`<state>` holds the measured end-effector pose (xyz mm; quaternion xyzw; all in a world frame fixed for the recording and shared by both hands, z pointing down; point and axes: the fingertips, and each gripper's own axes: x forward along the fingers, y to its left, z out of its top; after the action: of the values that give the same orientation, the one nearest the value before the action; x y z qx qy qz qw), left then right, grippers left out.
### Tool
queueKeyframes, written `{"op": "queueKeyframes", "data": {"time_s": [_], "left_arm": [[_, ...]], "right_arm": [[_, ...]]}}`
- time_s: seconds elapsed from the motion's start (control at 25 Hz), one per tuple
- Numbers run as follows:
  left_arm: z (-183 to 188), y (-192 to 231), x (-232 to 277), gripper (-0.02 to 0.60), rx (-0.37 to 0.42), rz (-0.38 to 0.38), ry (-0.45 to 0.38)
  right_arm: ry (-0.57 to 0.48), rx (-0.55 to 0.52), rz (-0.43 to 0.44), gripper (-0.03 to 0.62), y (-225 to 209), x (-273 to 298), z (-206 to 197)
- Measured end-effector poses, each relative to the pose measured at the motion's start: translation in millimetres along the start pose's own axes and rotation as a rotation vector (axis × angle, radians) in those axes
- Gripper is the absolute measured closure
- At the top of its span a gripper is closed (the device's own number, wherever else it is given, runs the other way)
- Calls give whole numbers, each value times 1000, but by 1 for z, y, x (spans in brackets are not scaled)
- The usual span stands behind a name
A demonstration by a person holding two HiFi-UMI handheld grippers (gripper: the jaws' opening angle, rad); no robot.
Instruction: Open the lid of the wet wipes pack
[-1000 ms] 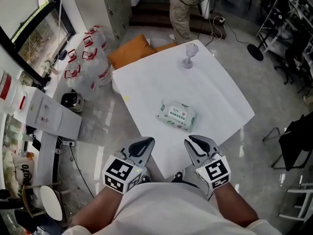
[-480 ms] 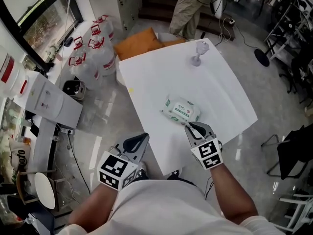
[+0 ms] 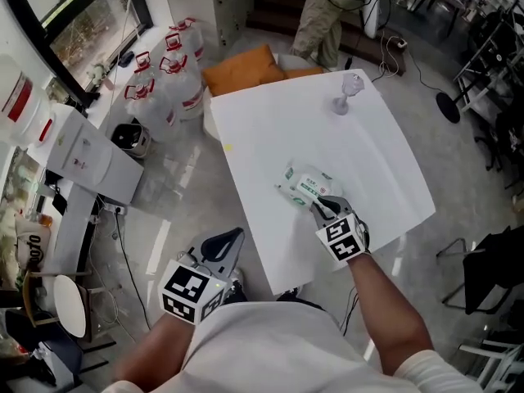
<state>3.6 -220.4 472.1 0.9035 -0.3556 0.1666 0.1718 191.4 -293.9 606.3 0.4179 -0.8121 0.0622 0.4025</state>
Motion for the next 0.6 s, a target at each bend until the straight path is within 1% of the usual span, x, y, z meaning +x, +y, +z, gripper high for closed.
{"op": "queueKeyframes", "data": {"time_s": [0.2, 0.4, 0.6], "left_arm": [[-4, 6, -5, 572, -20, 31, 0], [-10, 8, -7, 573, -33, 50, 6], [-14, 9, -6, 573, -39, 63, 17]], "right_arm": [[57, -78, 21, 530, -1, 22, -8], [88, -167, 35, 525, 0, 35, -11], [102, -201, 50, 522, -2, 45, -9]]}}
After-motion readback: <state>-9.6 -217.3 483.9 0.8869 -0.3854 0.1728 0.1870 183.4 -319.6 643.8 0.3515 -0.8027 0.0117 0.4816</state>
